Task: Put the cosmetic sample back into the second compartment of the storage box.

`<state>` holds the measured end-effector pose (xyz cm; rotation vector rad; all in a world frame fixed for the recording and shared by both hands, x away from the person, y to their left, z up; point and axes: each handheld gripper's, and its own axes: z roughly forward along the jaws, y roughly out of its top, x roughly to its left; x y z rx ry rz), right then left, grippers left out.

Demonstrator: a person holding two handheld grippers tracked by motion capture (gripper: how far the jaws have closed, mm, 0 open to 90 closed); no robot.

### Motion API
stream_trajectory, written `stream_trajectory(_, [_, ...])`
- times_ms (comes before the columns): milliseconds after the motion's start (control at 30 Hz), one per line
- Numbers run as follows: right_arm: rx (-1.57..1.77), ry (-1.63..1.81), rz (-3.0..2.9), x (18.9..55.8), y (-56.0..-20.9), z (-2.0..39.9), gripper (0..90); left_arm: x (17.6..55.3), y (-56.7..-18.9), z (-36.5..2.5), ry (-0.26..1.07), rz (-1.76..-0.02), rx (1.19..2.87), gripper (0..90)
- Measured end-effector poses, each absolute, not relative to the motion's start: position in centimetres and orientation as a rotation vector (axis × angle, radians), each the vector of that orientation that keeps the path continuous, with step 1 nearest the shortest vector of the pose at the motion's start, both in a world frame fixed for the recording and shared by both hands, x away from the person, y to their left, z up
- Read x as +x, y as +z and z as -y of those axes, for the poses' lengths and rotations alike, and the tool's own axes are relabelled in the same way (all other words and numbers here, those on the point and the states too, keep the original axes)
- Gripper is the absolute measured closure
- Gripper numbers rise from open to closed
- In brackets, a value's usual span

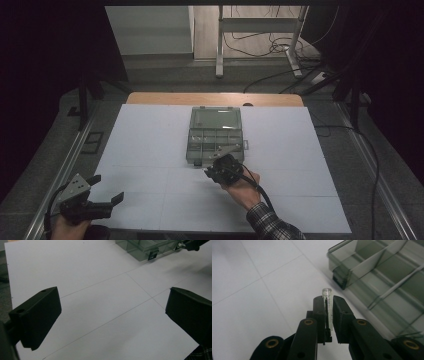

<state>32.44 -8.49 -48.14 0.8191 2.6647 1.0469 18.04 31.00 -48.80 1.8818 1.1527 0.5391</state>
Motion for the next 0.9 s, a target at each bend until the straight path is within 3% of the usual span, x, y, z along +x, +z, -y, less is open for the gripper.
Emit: stream_trajectory(900, [0.911,1.062,-2.577,36.5,-47.2,8.8,81.1,18.1,-48.8,-31.1,0.536,-1.155,1.880,0.8])
